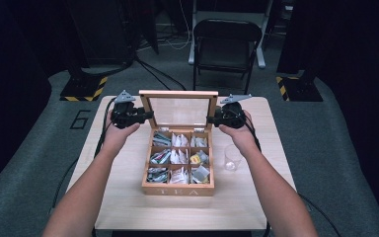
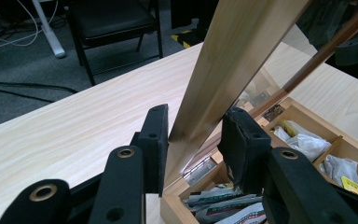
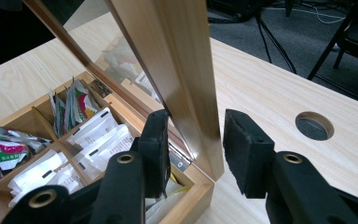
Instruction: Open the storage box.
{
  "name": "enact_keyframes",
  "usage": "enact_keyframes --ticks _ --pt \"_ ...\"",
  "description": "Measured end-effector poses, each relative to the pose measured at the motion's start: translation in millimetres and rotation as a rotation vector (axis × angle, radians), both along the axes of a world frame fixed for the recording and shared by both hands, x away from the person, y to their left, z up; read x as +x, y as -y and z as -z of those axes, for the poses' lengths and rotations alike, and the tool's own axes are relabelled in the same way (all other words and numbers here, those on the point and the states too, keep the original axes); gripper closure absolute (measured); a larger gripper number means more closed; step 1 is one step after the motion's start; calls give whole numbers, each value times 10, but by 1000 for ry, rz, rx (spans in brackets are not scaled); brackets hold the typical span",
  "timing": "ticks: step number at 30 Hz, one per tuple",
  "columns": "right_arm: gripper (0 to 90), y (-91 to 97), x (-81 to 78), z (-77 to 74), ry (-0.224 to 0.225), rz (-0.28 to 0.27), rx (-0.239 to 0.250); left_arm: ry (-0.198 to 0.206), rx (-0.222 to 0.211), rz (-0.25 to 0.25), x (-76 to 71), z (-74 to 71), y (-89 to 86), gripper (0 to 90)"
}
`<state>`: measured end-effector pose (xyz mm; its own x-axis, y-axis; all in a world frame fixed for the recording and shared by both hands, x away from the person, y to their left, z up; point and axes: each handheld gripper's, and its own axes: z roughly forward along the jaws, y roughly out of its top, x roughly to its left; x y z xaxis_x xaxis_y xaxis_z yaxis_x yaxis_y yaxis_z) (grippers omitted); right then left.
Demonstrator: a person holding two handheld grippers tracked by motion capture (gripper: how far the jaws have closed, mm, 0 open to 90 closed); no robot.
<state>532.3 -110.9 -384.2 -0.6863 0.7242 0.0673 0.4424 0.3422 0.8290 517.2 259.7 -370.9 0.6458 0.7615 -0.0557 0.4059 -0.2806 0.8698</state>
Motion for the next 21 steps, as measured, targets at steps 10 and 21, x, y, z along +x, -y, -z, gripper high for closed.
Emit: enact_keyframes --ticks 10,21 --pt "624 -24 28 24 11 7 -10 -1 4 -13 28 -8 16 628" --pt "636 -15 55 28 11 7 -3 -19 -8 -20 56 29 4 609"
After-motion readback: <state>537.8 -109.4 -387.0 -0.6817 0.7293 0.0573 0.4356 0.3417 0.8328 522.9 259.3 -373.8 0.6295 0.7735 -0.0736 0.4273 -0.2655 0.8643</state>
